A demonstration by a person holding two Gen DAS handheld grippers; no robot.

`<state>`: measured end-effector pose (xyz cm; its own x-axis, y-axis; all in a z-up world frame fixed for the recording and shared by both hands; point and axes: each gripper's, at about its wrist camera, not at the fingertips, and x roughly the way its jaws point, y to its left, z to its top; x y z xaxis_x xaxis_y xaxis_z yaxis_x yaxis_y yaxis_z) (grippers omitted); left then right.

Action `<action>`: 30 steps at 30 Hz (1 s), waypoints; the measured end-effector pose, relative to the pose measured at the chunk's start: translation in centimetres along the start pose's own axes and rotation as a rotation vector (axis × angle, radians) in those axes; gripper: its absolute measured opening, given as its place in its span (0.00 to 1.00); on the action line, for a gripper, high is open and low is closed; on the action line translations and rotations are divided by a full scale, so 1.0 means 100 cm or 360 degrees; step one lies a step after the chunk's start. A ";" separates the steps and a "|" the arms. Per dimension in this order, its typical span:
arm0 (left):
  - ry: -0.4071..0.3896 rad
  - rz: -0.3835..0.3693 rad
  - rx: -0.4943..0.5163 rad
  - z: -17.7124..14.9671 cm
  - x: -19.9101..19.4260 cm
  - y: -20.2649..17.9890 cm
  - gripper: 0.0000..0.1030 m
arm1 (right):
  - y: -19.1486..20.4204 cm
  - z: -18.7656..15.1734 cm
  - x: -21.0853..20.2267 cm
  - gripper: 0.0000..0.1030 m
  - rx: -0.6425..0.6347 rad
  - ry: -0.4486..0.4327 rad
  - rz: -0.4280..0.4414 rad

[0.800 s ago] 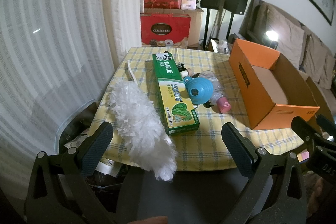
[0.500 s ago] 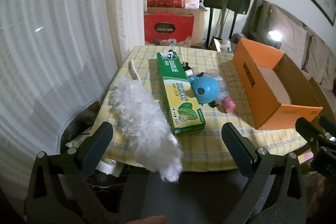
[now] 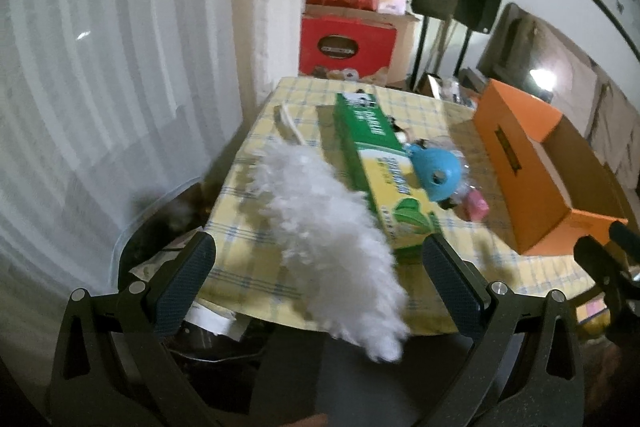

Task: Organize objects
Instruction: 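Reach the right tool toward the white feather duster on the table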

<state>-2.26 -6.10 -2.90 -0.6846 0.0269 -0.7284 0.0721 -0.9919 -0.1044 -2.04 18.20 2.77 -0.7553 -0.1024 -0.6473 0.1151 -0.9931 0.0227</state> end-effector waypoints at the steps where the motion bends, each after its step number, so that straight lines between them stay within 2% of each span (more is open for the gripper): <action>1: 0.0003 -0.0009 -0.0012 0.001 0.002 0.004 1.00 | 0.006 0.001 0.004 1.00 -0.0026 0.0000 0.0025; 16: 0.0123 -0.0185 -0.0219 0.014 0.052 0.038 0.98 | 0.045 -0.009 0.044 1.00 -0.0148 0.0107 0.0262; 20: 0.0160 -0.0207 -0.0243 0.023 0.069 0.039 0.92 | 0.061 -0.013 0.055 1.00 -0.0187 0.0142 0.0360; 22: 0.0174 -0.0193 -0.0240 0.029 0.077 0.038 0.89 | 0.070 -0.014 0.061 1.00 -0.0196 0.0168 0.0456; 26: 0.0183 -0.0200 -0.0247 0.037 0.088 0.039 0.87 | 0.083 -0.015 0.069 1.00 -0.0196 0.0205 0.0558; 30: 0.0206 -0.0219 -0.0235 0.042 0.100 0.039 0.74 | 0.090 -0.014 0.074 1.00 -0.0204 0.0232 0.0611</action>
<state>-11.90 -10.26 -7.75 -0.5971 0.1860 -0.7803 0.0961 -0.9492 -0.2997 -5.67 8.63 -2.91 -0.5441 -0.4450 -0.7113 0.4565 -0.8683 0.1941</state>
